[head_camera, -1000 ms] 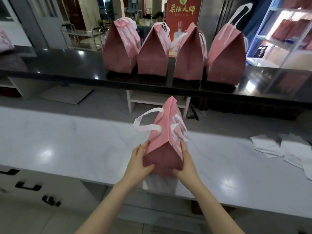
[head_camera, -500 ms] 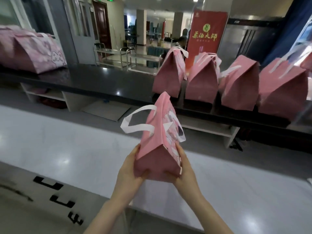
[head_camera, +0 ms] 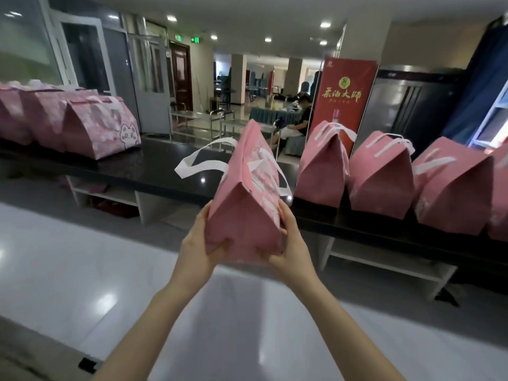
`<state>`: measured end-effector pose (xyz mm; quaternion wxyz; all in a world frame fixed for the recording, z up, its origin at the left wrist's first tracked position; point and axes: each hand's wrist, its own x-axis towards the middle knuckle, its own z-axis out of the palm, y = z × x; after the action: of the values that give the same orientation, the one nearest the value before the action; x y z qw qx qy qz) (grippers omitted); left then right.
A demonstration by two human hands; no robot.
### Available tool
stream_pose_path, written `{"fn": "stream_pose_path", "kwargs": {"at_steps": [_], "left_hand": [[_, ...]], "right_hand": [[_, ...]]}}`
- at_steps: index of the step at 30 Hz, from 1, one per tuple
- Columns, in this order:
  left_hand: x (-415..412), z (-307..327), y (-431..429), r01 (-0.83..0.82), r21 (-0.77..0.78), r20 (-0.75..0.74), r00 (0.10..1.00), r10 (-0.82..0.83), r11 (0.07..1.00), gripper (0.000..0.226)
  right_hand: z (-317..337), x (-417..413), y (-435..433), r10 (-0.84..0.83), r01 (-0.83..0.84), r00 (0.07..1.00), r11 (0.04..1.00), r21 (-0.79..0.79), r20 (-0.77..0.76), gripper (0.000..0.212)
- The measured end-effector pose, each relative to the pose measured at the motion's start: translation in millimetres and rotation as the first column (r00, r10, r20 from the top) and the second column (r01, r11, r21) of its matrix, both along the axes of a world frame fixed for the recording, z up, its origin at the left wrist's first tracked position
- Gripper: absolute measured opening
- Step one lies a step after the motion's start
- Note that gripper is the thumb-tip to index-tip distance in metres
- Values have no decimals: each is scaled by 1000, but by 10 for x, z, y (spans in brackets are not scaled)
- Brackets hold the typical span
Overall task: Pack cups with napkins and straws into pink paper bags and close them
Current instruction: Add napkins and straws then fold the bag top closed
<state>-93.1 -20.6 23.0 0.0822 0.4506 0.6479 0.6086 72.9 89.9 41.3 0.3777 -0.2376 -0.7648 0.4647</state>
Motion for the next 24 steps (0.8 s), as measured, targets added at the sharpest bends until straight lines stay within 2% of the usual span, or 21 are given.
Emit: {"fn": "stream_pose_path", "kwargs": {"at_steps": [4,9,16,24], "left_hand": [[-311,187,441,-4,-18,-47,999,3,1000,83],[-515,299,992,6,-32,-80,997,-8,999,84],[-817,149,1667,34,-80,-100,994,-42,996,88],[-1202,82,2310,61,-78,-97,993,-68,995,82]], "right_hand": [[94,-264,364,-59,58,998,996,71,12,103],[73,-493,839,-111,113,993,993,38,-49,96],[-66,-811,1442,-183,183,983,983,8,8,96],[-68,-1269,1964,-313,307,947,948,81,68,98]]}}
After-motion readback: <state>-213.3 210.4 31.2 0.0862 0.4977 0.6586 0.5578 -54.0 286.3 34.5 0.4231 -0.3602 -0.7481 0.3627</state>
